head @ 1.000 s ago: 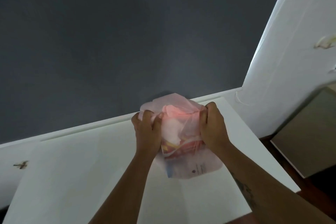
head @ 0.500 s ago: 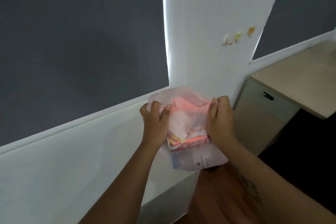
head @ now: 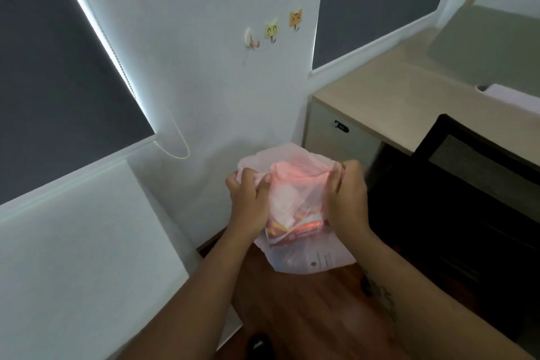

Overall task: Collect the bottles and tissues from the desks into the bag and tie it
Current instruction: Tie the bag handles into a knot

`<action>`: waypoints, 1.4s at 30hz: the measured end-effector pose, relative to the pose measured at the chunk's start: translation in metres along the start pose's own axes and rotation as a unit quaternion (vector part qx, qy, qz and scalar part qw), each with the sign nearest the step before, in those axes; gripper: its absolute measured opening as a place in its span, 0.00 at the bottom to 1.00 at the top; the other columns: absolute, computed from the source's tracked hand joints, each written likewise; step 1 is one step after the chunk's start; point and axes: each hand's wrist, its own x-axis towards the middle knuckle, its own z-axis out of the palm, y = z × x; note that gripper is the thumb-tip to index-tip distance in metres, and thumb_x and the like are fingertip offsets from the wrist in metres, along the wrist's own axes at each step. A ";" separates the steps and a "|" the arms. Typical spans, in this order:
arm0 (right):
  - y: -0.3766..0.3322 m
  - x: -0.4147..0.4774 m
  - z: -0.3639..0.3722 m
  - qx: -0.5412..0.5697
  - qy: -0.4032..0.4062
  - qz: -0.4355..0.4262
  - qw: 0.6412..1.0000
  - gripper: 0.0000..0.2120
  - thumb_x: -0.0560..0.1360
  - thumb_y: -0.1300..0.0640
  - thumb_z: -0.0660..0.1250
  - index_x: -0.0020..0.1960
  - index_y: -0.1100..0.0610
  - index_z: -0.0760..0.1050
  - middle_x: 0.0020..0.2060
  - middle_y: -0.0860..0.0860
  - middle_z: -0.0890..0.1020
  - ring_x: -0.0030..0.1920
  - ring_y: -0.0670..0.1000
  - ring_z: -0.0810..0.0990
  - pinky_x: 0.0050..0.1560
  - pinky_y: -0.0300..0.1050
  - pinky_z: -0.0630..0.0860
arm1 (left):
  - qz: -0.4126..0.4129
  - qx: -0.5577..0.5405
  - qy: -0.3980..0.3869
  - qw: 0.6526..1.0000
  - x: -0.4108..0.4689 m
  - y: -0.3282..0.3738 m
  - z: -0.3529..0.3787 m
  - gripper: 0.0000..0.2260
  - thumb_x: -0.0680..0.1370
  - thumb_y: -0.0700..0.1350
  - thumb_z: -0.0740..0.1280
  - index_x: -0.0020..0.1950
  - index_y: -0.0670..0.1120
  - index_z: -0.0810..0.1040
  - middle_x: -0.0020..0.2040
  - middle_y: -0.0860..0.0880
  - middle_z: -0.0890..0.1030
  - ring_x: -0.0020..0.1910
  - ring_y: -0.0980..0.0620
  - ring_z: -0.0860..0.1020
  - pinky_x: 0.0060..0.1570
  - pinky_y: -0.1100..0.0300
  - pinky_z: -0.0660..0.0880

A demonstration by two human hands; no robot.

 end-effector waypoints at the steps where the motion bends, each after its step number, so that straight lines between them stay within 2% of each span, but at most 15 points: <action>1: 0.010 0.004 0.007 -0.005 -0.009 0.020 1.000 0.15 0.78 0.39 0.47 0.46 0.49 0.64 0.37 0.46 0.73 0.38 0.49 0.77 0.42 0.52 0.78 | -0.011 0.000 -0.004 1.000 0.005 -0.007 0.009 0.08 0.81 0.50 0.61 0.49 0.47 0.66 0.59 0.48 0.60 0.57 0.50 0.67 0.59 0.65 0.61; 4: 0.034 0.018 0.033 -0.026 -0.035 0.055 0.998 0.18 0.75 0.37 0.46 0.48 0.49 0.65 0.39 0.48 0.75 0.40 0.51 0.78 0.44 0.50 0.76 | -0.036 -0.003 -0.009 0.999 0.026 -0.026 0.029 0.08 0.82 0.48 0.61 0.49 0.45 0.66 0.58 0.47 0.61 0.55 0.51 0.66 0.56 0.68 0.60; 9: 0.075 0.061 0.095 0.040 -0.055 0.210 0.975 0.20 0.75 0.42 0.61 0.57 0.58 0.73 0.46 0.50 0.77 0.46 0.48 0.76 0.60 0.51 0.75 | -0.063 0.006 -0.029 0.998 0.091 -0.051 0.054 0.09 0.82 0.48 0.60 0.48 0.43 0.66 0.57 0.45 0.63 0.52 0.51 0.67 0.51 0.67 0.61; 11: 0.079 0.076 0.113 0.036 -0.041 0.180 0.982 0.23 0.75 0.38 0.59 0.56 0.57 0.73 0.44 0.47 0.75 0.44 0.44 0.74 0.55 0.43 0.74 | -0.061 0.016 -0.038 0.997 0.116 -0.057 0.059 0.09 0.82 0.47 0.61 0.47 0.43 0.66 0.56 0.43 0.65 0.49 0.52 0.66 0.48 0.67 0.61; 13: 0.079 0.093 0.127 0.046 -0.041 0.151 0.987 0.28 0.75 0.34 0.54 0.55 0.57 0.73 0.43 0.45 0.74 0.42 0.42 0.72 0.52 0.42 0.73 | -0.055 0.033 -0.056 0.996 0.140 -0.066 0.063 0.10 0.81 0.46 0.62 0.43 0.44 0.66 0.52 0.43 0.68 0.45 0.53 0.67 0.45 0.64 0.62; 15: 0.093 0.110 0.145 0.021 -0.082 0.136 0.987 0.23 0.77 0.37 0.55 0.53 0.57 0.72 0.43 0.47 0.75 0.43 0.43 0.74 0.52 0.43 0.73 | -0.058 0.041 -0.068 0.995 0.160 -0.078 0.067 0.11 0.81 0.47 0.63 0.40 0.47 0.65 0.49 0.44 0.71 0.43 0.51 0.69 0.43 0.59 0.65; 18: 0.111 0.131 0.169 -0.053 -0.144 0.164 0.974 0.17 0.78 0.41 0.57 0.54 0.53 0.72 0.47 0.52 0.78 0.50 0.52 0.79 0.55 0.50 0.76 | -0.081 0.049 -0.070 0.993 0.182 -0.098 0.076 0.11 0.79 0.49 0.63 0.41 0.45 0.67 0.43 0.45 0.74 0.42 0.48 0.73 0.40 0.55 0.67; 21: 0.123 0.134 0.188 -0.067 -0.188 0.077 0.977 0.11 0.81 0.52 0.56 0.54 0.56 0.74 0.48 0.53 0.78 0.51 0.55 0.77 0.56 0.52 0.74 | -0.122 0.054 -0.079 0.988 0.191 -0.126 0.092 0.11 0.79 0.49 0.63 0.40 0.45 0.67 0.38 0.48 0.74 0.38 0.49 0.72 0.35 0.56 0.67; 23: 0.140 0.128 0.201 -0.086 -0.223 0.039 0.970 0.15 0.82 0.55 0.54 0.61 0.61 0.75 0.54 0.56 0.79 0.56 0.56 0.76 0.62 0.52 0.71 | -0.142 0.065 -0.080 0.984 0.189 -0.153 0.106 0.11 0.80 0.47 0.63 0.40 0.46 0.66 0.37 0.49 0.73 0.38 0.49 0.73 0.35 0.56 0.65; 25: 0.167 0.121 0.218 -0.109 -0.255 0.024 0.960 0.19 0.80 0.53 0.51 0.61 0.61 0.76 0.54 0.57 0.80 0.55 0.57 0.77 0.61 0.51 0.72 | -0.167 0.068 -0.072 0.981 0.182 -0.183 0.122 0.11 0.80 0.48 0.63 0.40 0.46 0.66 0.36 0.49 0.73 0.38 0.47 0.73 0.36 0.55 0.65; 28: 0.213 0.110 0.249 -0.127 -0.282 0.019 0.951 0.18 0.78 0.56 0.53 0.55 0.60 0.79 0.49 0.57 0.82 0.50 0.58 0.80 0.56 0.49 0.75 | -0.203 0.068 -0.065 0.975 0.172 -0.223 0.149 0.12 0.80 0.46 0.63 0.39 0.49 0.65 0.35 0.51 0.73 0.38 0.50 0.74 0.36 0.57 0.65; 30: 0.242 0.105 0.266 -0.126 -0.309 0.000 0.943 0.22 0.77 0.55 0.50 0.55 0.61 0.80 0.49 0.57 0.83 0.51 0.59 0.81 0.58 0.48 0.73 | -0.225 0.069 -0.061 0.970 0.169 -0.244 0.166 0.13 0.81 0.46 0.63 0.38 0.51 0.65 0.35 0.53 0.72 0.38 0.52 0.73 0.36 0.58 0.64; 35: 0.297 0.109 0.316 -0.126 -0.363 -0.002 0.923 0.26 0.75 0.52 0.47 0.57 0.61 0.79 0.50 0.58 0.82 0.52 0.58 0.79 0.59 0.50 0.74 | -0.273 0.074 -0.053 0.958 0.178 -0.295 0.199 0.09 0.81 0.47 0.62 0.42 0.46 0.68 0.37 0.52 0.74 0.40 0.50 0.74 0.34 0.60 0.66; 38: 0.319 0.113 0.350 -0.124 -0.359 -0.017 0.925 0.20 0.77 0.55 0.51 0.53 0.61 0.79 0.45 0.57 0.82 0.47 0.57 0.80 0.54 0.48 0.76 | -0.277 0.085 -0.044 0.956 0.195 -0.325 0.212 0.08 0.81 0.45 0.62 0.44 0.45 0.68 0.39 0.53 0.73 0.42 0.50 0.74 0.34 0.60 0.64; 42: 0.338 0.121 0.392 -0.129 -0.379 0.000 0.917 0.12 0.80 0.61 0.57 0.57 0.61 0.77 0.49 0.58 0.80 0.50 0.57 0.78 0.54 0.51 0.76 | -0.282 0.081 -0.038 0.955 0.223 -0.368 0.224 0.05 0.81 0.44 0.62 0.47 0.45 0.69 0.45 0.46 0.77 0.47 0.46 0.76 0.38 0.60 0.66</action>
